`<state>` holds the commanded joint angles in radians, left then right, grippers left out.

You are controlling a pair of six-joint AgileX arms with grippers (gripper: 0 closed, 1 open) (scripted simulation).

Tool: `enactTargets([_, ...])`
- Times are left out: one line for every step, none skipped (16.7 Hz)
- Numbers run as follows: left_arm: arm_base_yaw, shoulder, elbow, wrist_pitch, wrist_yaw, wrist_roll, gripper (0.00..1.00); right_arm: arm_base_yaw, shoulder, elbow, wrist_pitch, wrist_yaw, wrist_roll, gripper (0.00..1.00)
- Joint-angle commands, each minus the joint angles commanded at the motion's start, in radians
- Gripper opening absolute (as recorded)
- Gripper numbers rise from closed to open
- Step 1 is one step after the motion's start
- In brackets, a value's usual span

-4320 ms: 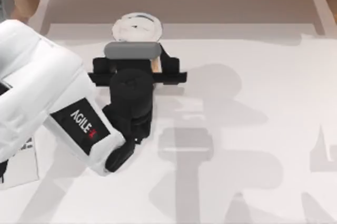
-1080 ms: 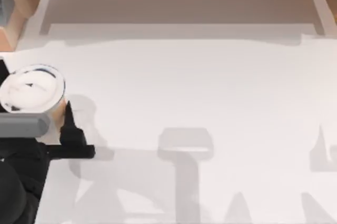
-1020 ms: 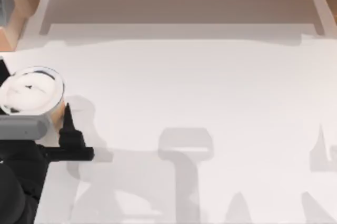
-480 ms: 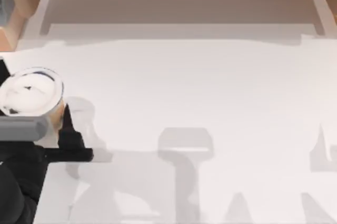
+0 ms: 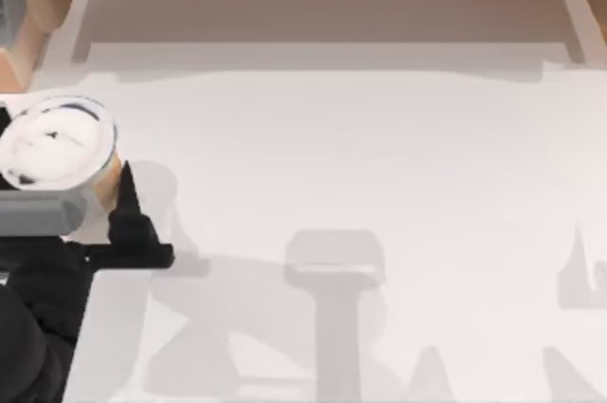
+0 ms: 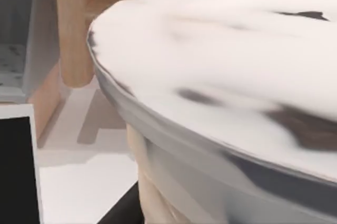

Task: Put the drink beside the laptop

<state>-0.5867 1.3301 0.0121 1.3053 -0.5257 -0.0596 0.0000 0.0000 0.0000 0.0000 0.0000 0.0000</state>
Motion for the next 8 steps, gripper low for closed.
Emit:
enactTargets([0.002,0.015,0.006,0.024,0.004,-0.001,0.00,0.000,0.000,0.000,0.000,0.000,0.000,1.00])
enactTargets([0.004,0.031,0.011,0.049,0.008,-0.001,0.00,0.000,0.000,0.000,0.000,0.000,0.000,1.00])
enactTargets([0.006,0.047,0.016,0.074,0.012,-0.002,0.00,0.000,0.000,0.000,0.000,0.000,0.000,1.00])
enactTargets([0.007,0.064,0.020,0.099,0.015,-0.002,0.00,0.000,0.000,0.000,0.000,0.000,0.000,1.00])
enactTargets([0.009,0.081,0.024,0.125,0.018,-0.003,0.00,0.000,0.000,0.000,0.000,0.000,0.000,1.00])
enactTargets([0.010,0.099,0.027,0.150,0.020,-0.003,0.00,0.000,0.000,0.000,0.000,0.000,0.000,1.00])
enactTargets([0.012,0.117,0.030,0.175,0.022,-0.003,0.00,0.000,0.000,0.000,0.000,0.000,0.000,1.00])
enactTargets([0.012,0.135,0.032,0.200,0.024,-0.003,0.00,0.000,0.000,0.000,0.000,0.000,0.000,1.00])
